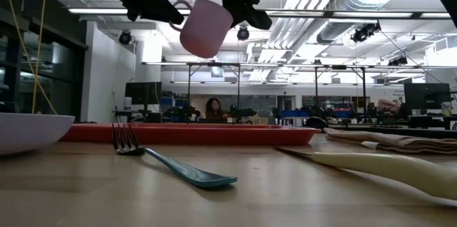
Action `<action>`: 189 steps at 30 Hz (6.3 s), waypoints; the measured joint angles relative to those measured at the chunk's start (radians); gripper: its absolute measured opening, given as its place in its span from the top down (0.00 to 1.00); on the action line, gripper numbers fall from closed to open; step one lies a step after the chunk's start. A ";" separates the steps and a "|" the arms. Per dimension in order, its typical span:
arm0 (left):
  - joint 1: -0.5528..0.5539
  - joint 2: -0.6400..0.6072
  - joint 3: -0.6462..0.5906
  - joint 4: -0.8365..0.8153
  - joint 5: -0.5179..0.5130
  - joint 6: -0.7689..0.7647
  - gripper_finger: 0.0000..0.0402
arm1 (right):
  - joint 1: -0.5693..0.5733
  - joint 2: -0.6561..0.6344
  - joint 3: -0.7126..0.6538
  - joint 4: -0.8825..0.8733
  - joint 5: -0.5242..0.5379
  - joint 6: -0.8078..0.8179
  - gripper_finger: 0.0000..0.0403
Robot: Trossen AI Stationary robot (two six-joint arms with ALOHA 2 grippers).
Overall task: Set up tray
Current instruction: Put the pink mug on the top left of the red serving tray
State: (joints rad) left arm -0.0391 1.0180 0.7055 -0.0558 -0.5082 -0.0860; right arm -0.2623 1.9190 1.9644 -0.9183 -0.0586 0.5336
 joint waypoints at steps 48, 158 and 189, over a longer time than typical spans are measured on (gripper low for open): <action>0.072 -0.009 -0.115 -0.172 -0.100 -0.202 0.84 | -0.079 -0.153 0.002 -0.146 0.081 -0.247 0.78; 1.060 -0.329 -0.555 0.473 0.974 -0.077 0.85 | -0.030 -1.024 -1.121 0.624 0.319 -0.123 0.78; 1.060 -0.330 -0.688 0.741 0.979 -0.209 0.85 | 0.017 -1.495 -1.550 0.843 0.345 0.047 0.78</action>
State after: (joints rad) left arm 1.0206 0.6884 0.0177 0.6849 0.4707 -0.2949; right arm -0.2455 0.4242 0.4143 -0.0753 0.2869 0.5807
